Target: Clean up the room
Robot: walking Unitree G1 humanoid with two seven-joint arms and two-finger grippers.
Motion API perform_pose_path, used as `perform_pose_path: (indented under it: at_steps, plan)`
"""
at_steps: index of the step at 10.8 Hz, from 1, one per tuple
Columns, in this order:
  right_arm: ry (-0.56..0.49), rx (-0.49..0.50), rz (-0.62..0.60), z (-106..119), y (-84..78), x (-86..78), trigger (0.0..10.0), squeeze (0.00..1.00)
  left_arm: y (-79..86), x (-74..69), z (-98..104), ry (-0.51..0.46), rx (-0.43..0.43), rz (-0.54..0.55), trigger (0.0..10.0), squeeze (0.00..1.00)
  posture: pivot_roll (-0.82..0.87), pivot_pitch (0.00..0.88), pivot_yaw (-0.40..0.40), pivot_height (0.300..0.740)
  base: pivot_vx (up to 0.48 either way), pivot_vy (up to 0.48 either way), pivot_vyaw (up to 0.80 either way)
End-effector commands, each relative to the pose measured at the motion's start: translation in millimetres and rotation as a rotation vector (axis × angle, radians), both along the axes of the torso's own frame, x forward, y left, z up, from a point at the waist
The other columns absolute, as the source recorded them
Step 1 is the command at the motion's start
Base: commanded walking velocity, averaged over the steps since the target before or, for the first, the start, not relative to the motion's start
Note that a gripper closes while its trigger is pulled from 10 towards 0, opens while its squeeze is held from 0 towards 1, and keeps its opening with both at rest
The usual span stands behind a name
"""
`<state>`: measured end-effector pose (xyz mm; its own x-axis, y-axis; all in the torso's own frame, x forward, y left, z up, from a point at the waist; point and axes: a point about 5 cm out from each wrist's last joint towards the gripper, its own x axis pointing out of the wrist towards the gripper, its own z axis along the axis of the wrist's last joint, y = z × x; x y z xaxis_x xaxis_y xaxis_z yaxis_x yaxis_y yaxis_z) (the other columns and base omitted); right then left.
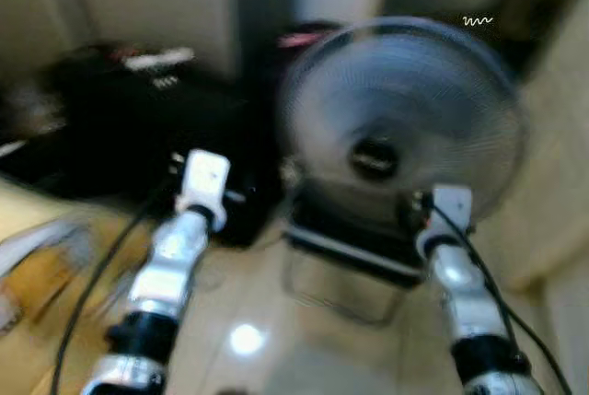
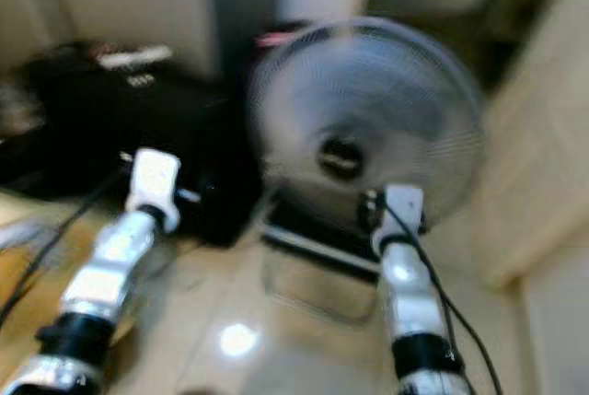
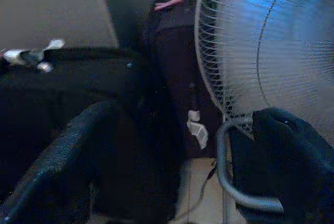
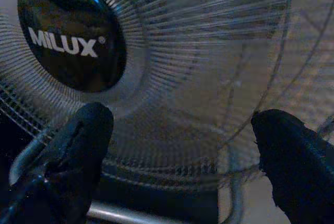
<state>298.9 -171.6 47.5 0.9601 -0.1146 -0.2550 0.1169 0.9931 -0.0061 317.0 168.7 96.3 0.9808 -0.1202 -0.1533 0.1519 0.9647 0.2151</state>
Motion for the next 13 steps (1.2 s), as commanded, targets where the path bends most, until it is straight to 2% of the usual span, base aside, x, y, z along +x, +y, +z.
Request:
perform_pose_path:
  at_steps: [1, 3, 6, 8, 11, 13]
  plan:
    - [-0.001, -0.013, 0.011, 2.1, 0.8, 1.8, 10.0, 0.00, -1.8, 2.4, 3.2, -0.004, 0.001, -0.006, 10.0, 0.00, -0.08, 0.000, 0.008, 0.740, 0.315, 0.000, -0.80]
    - [0.001, -0.005, 0.024, 1.5, -0.8, 0.9, 10.0, 0.00, -2.9, -0.5, 0.2, 0.007, 0.022, -0.046, 10.0, 0.00, -0.08, 0.000, 0.009, 0.740, 0.146, 0.000, 0.00]
    - [0.001, 0.001, 0.027, 1.1, 0.1, 0.0, 10.0, 0.00, -2.0, -2.3, 2.1, -0.003, -0.022, -0.050, 10.0, 0.00, -0.09, 0.000, 0.015, 0.740, 0.000, 0.000, 0.00]
    - [-0.004, 0.000, 0.026, 2.1, 0.0, 0.3, 10.0, 0.00, -2.5, -2.8, 3.3, -0.008, -0.027, -0.061, 10.0, 0.00, -0.09, 0.000, 0.016, 0.740, 0.000, 0.139, -0.80]
    - [-0.006, 0.004, 0.024, 2.1, 1.5, 0.5, 10.0, 0.00, 1.7, -3.0, 3.1, -0.005, -0.012, -0.055, 10.0, 0.00, -0.09, 0.000, 0.018, 0.740, 0.000, 0.390, -0.80]
    - [-0.009, 0.003, 0.025, 2.4, 2.1, 2.0, 10.0, 0.00, 2.5, -2.0, 3.0, -0.002, 0.017, -0.056, 10.0, 0.00, -0.08, 0.000, 0.020, 0.740, 0.000, 0.182, -0.25]
